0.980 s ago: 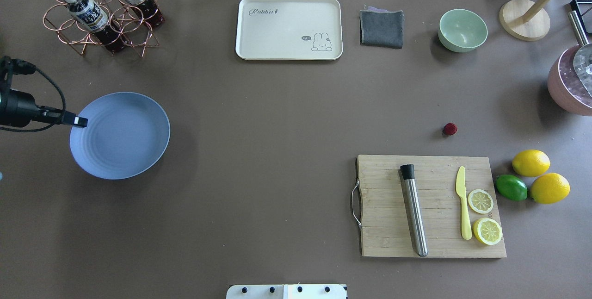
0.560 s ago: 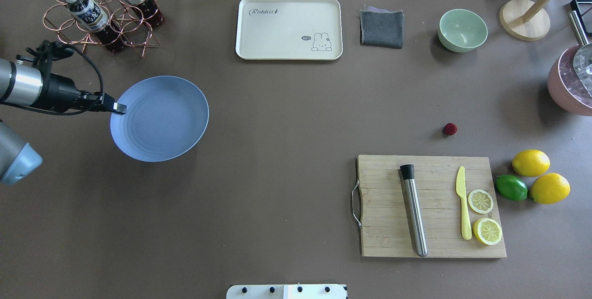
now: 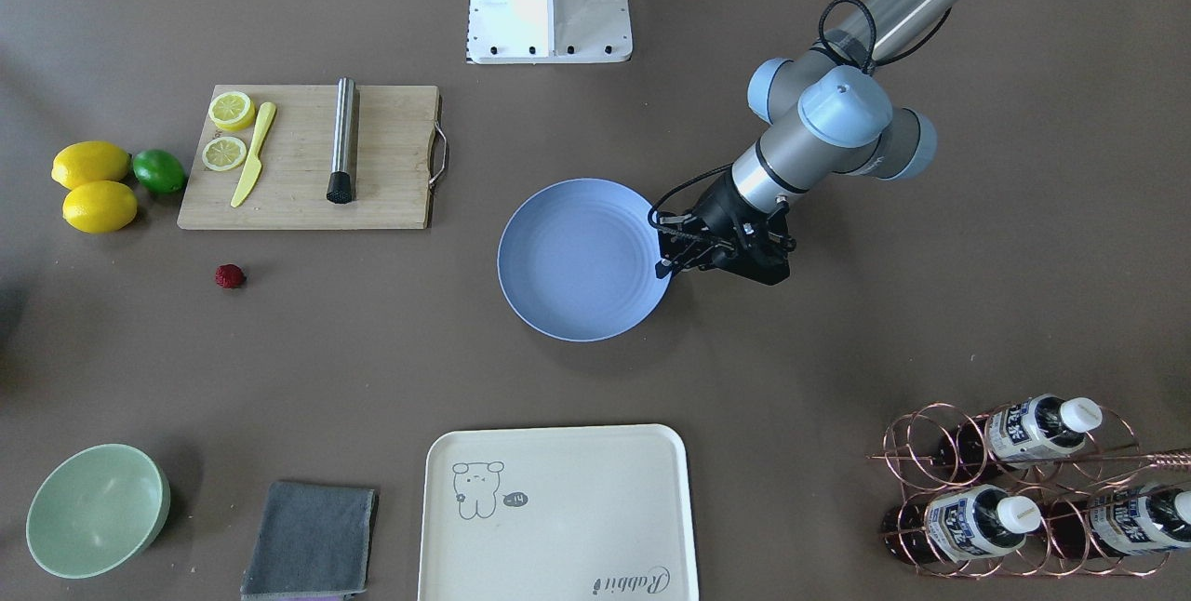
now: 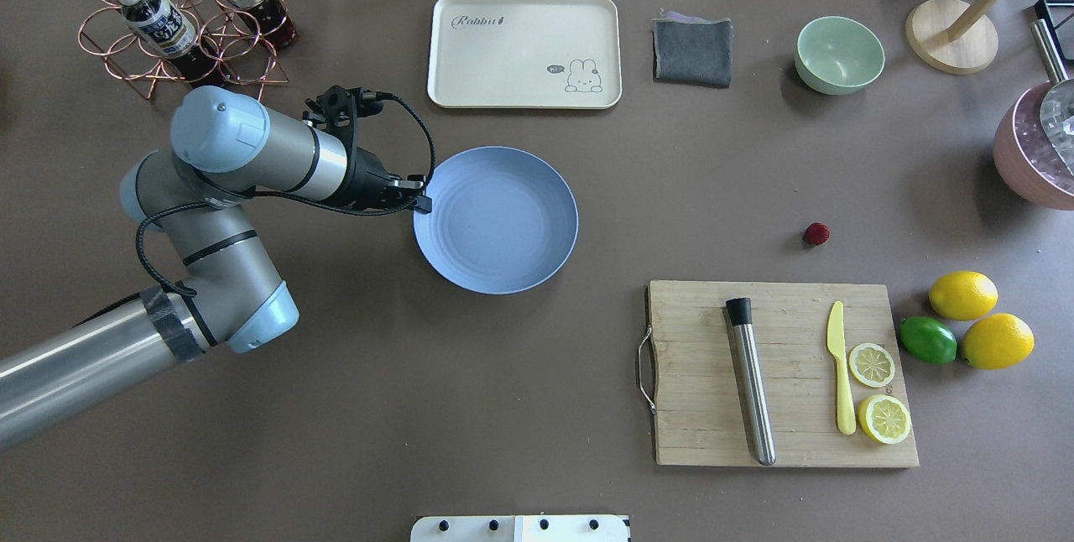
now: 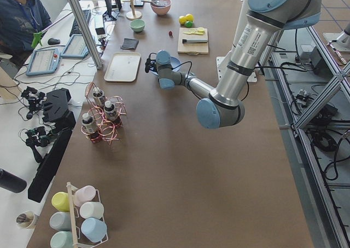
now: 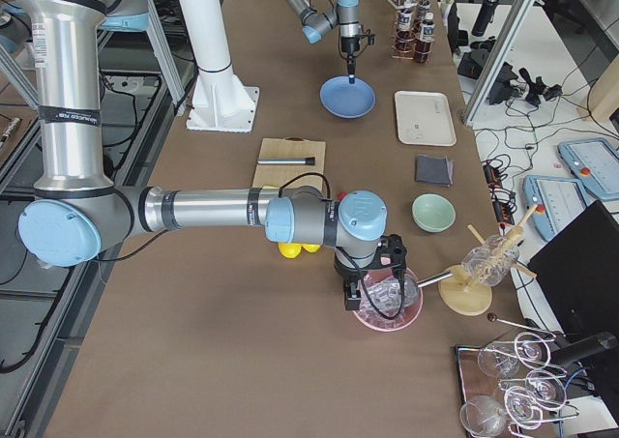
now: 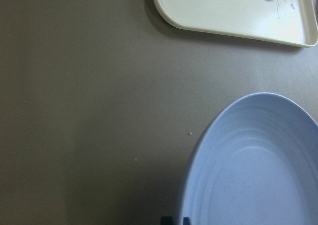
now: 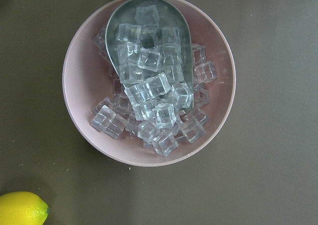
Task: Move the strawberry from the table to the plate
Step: 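Push the blue plate with the left gripper toward the table center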
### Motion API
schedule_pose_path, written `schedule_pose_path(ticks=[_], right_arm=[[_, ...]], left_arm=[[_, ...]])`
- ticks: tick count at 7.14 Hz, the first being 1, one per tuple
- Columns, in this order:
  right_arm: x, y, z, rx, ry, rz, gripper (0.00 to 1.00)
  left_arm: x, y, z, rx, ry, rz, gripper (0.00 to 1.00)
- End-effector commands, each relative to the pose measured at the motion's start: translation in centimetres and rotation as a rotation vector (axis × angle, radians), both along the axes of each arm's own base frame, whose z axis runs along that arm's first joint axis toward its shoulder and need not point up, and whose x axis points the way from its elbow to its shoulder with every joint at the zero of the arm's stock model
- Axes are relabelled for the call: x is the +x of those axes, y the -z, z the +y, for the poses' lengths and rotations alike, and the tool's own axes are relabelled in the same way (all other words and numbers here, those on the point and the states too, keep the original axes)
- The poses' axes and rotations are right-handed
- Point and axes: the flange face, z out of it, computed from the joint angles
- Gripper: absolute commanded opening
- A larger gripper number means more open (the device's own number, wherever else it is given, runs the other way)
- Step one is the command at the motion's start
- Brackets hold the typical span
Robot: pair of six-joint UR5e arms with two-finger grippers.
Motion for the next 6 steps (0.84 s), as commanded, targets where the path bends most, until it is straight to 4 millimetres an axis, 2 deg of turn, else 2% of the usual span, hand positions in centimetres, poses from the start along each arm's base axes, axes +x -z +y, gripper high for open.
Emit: schedule_pose_path(ticks=[1, 2, 3, 4, 5, 6], right_arm=[[-0.1, 0.0, 0.0, 0.0, 0.003, 0.002, 1.0], [-0.4, 0.2, -0.2, 0.005, 0.009, 0.0, 1.0], [-1.0, 1.0, -0.6, 0.012, 0.013, -0.001, 1.0], [-3.0, 3.4, -1.0, -0.007, -0.013, -0.011, 1.0], [-6.3, 6.3, -1.4, -0.046, -0.044, -0.021, 1.0], [-9.3, 8.1, -1.6, -0.067, -0.04, -0.024, 1.0]], left_arm=[[3.5, 0.7, 0.6, 0.02, 0.032, -0.022, 0.0], [3.6, 0.8, 0.8, 0.026, 0.028, -0.02, 0.29], [3.3, 0.8, 0.8, 0.039, 0.024, -0.022, 0.98], [2.0, 0.7, -0.2, 0.035, 0.032, -0.021, 0.98], [-1.3, -0.5, -1.9, 0.007, 0.01, -0.016, 0.98], [-6.7, -2.1, -4.1, -0.024, 0.004, -0.009, 0.98]])
